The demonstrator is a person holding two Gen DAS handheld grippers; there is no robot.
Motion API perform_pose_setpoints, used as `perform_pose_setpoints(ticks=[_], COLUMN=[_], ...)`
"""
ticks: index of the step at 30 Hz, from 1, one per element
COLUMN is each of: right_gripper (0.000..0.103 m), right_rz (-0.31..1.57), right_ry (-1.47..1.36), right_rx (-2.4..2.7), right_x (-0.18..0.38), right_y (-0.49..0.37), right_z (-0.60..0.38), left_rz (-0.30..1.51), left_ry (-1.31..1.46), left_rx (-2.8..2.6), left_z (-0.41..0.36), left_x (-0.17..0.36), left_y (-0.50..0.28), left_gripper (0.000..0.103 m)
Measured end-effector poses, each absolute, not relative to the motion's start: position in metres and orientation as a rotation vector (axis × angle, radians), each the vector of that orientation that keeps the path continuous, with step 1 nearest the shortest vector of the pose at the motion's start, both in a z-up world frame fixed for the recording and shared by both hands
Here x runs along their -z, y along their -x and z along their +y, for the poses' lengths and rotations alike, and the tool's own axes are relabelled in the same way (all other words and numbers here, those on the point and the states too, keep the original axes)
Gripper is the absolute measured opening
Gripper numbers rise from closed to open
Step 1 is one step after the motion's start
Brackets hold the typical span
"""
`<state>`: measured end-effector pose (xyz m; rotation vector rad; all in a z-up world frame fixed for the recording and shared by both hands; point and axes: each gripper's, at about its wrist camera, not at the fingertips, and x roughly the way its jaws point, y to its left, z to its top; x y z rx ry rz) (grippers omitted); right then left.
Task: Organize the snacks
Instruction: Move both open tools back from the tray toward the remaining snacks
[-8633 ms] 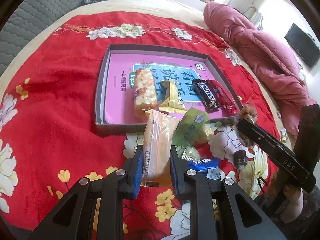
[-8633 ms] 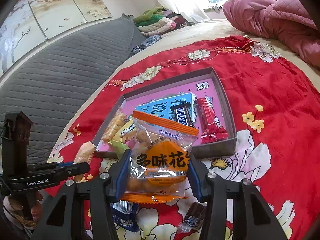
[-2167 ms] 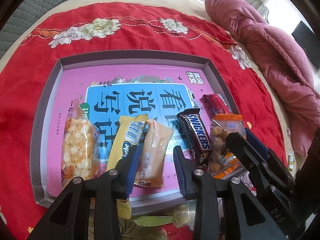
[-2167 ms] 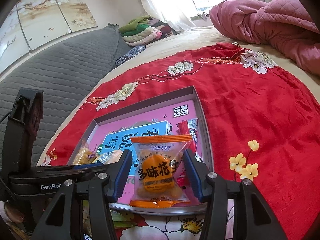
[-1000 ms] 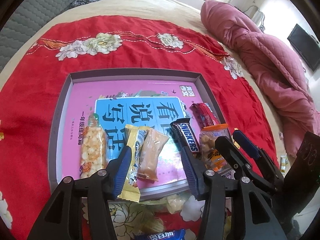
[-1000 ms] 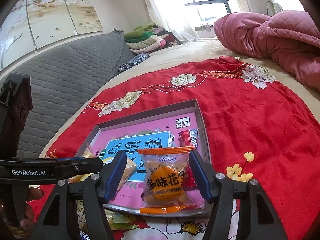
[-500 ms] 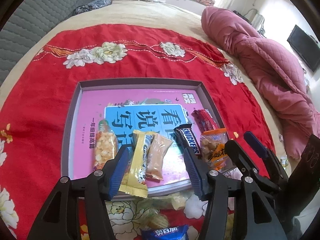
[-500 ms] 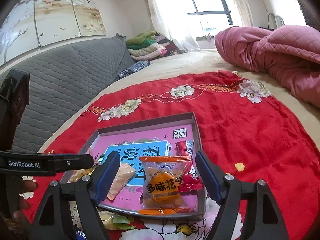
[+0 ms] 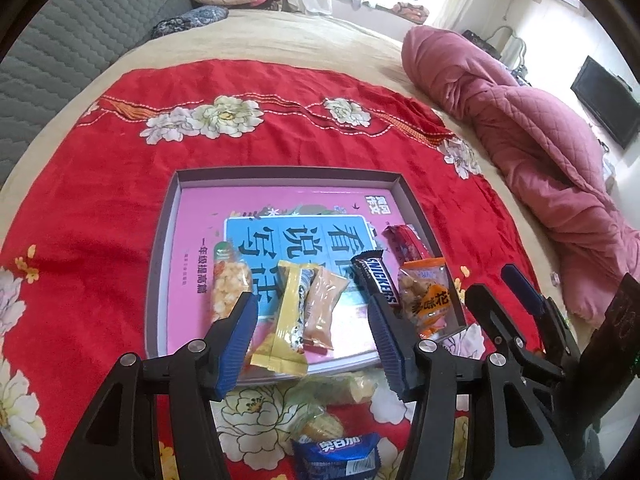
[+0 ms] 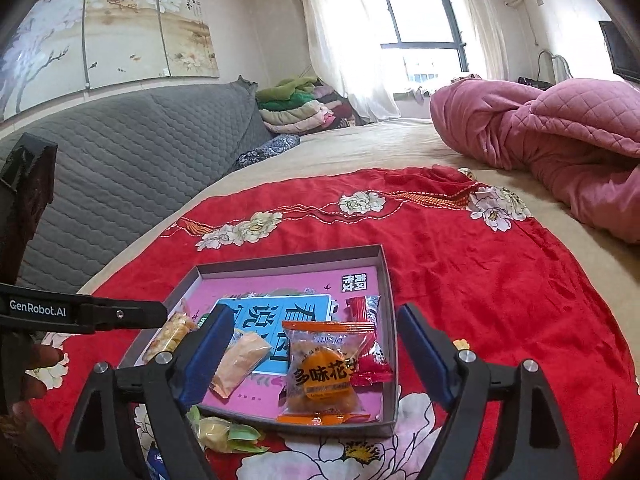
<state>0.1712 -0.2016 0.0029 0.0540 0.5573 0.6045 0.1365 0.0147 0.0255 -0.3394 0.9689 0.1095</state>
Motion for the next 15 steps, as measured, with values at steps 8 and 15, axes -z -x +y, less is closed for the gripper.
perform_pose_setpoints(ticks=[8,15], right_gripper=[0.083,0.084], right_rz=[0.544,0.552], right_ry=[-0.054,-0.052], right_rx=[-0.606,-0.606], right_x=[-0.01,-0.012], right_y=[-0.163,-0.157], right_z=[-0.206,-0.208], left_rz=[0.973,0.998], left_ry=[0.351,0.354], left_rx=[-0.108,-0.098], left_z=[0.022,0.024], left_x=[-0.024,-0.017], left_y=[-0.122,-0.108], left_gripper=[0.059,0.059])
